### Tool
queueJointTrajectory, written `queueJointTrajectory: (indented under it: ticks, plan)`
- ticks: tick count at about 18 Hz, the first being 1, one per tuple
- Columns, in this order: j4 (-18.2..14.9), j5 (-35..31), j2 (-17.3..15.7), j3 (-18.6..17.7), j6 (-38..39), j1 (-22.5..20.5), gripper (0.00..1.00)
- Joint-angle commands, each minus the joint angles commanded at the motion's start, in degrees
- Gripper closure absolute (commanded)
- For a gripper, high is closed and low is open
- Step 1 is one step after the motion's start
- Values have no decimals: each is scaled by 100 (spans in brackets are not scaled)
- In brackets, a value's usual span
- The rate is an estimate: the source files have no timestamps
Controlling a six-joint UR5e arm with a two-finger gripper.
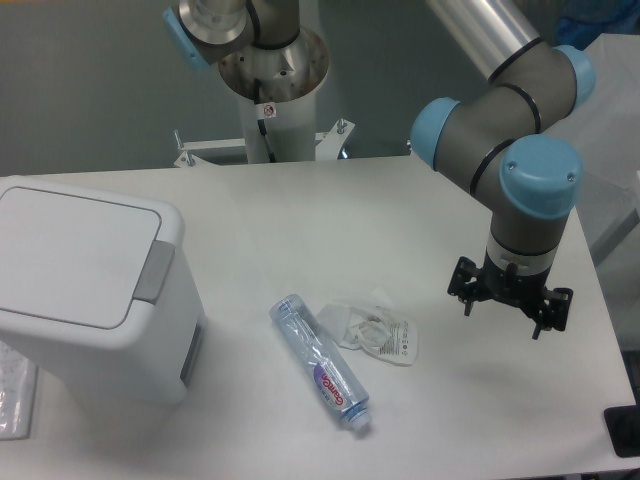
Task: Open the trash can
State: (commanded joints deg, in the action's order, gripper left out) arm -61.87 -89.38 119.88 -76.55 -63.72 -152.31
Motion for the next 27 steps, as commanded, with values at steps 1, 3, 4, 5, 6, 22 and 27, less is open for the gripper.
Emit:
queueJointTrajectory:
  ticks: [1, 3, 4, 5, 6, 22, 27]
  plan:
    - [0, 0, 0, 0, 0, -9, 0]
    - [0, 9, -17, 0, 17, -9, 0]
    - [0, 17, -35, 0, 18, -9, 0]
    - [0, 35, -35, 0, 18, -9, 0]
    - [9, 61, -35, -9, 18, -9, 0]
    - [176, 342, -70, 131, 1158, 193, 0]
    - [324, 1107, -193, 273, 2775, 316, 0]
